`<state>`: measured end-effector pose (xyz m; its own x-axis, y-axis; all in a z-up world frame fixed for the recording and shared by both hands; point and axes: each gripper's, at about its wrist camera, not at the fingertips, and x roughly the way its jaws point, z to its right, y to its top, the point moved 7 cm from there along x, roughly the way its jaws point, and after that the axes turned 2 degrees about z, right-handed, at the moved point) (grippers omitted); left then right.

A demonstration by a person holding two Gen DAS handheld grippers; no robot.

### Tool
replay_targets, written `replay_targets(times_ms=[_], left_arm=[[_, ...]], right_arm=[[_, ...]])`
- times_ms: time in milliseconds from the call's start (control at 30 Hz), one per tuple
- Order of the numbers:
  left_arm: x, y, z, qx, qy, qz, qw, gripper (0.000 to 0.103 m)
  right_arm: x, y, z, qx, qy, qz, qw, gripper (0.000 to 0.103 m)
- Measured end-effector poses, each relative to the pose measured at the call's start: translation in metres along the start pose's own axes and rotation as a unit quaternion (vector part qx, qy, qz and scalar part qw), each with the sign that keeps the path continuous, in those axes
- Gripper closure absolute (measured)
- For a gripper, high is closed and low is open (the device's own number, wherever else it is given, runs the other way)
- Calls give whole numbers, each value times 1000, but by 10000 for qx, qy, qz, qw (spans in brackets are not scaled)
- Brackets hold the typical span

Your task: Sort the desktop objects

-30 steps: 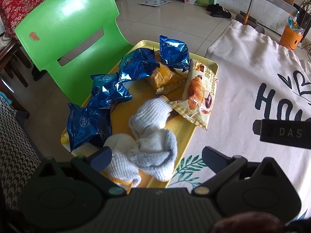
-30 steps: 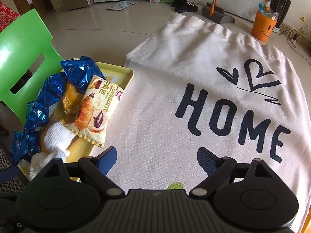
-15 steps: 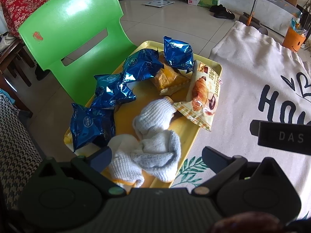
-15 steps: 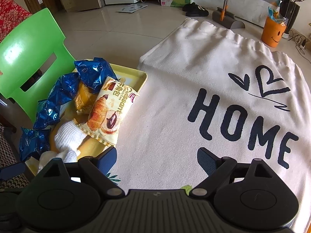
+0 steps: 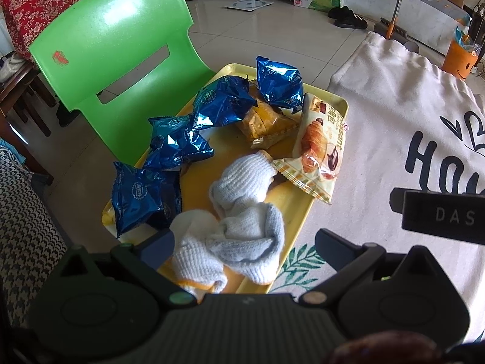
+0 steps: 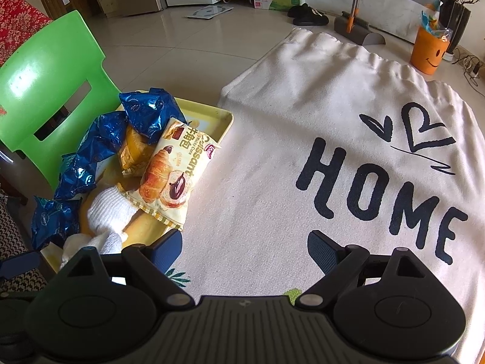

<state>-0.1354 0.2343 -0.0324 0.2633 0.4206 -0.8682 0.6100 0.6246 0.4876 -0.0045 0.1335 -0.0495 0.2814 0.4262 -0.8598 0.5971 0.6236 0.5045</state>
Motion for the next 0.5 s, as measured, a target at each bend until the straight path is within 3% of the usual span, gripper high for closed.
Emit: replay_targets(times_ms=[500], left_arm=[[1,1,0,101,128,55,9999,1]], right_arm=[[-8,-6,5,-28,44,-16,10000,13]])
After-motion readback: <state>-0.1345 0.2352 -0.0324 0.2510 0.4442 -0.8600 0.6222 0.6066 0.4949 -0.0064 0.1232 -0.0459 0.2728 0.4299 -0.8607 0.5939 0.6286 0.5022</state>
